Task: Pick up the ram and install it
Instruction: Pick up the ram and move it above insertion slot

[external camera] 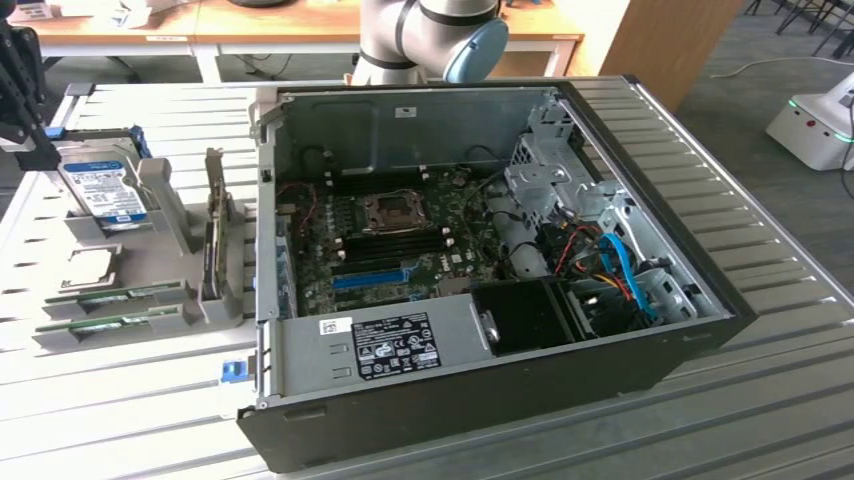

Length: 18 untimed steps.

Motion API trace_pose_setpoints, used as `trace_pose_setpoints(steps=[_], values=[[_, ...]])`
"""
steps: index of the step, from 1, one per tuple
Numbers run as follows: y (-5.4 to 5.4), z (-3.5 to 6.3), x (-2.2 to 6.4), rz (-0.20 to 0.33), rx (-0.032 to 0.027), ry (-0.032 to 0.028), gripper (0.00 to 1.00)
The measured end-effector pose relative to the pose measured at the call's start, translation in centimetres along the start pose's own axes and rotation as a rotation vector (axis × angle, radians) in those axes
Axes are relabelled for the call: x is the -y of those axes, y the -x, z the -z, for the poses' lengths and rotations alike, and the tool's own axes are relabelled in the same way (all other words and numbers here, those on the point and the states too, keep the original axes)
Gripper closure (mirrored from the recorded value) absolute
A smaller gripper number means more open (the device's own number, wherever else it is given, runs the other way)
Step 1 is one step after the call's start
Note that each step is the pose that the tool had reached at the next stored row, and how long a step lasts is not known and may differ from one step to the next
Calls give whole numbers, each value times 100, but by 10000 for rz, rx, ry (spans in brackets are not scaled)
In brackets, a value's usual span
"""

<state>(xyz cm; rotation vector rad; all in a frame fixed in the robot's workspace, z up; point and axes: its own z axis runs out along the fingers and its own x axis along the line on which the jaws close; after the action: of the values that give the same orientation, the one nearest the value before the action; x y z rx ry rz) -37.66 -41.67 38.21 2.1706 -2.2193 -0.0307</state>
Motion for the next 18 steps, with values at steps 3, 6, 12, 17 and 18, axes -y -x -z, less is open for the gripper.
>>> trace_pose_setpoints(steps=[3, 6, 12, 17, 18], values=[[0, 0, 0, 0, 0, 0, 89], [0, 0, 0, 0, 0, 0, 84], [0, 0, 0, 1, 0, 0, 83], [0, 0, 0, 0, 0, 0, 71], [0, 0, 0, 0, 0, 0, 71]])
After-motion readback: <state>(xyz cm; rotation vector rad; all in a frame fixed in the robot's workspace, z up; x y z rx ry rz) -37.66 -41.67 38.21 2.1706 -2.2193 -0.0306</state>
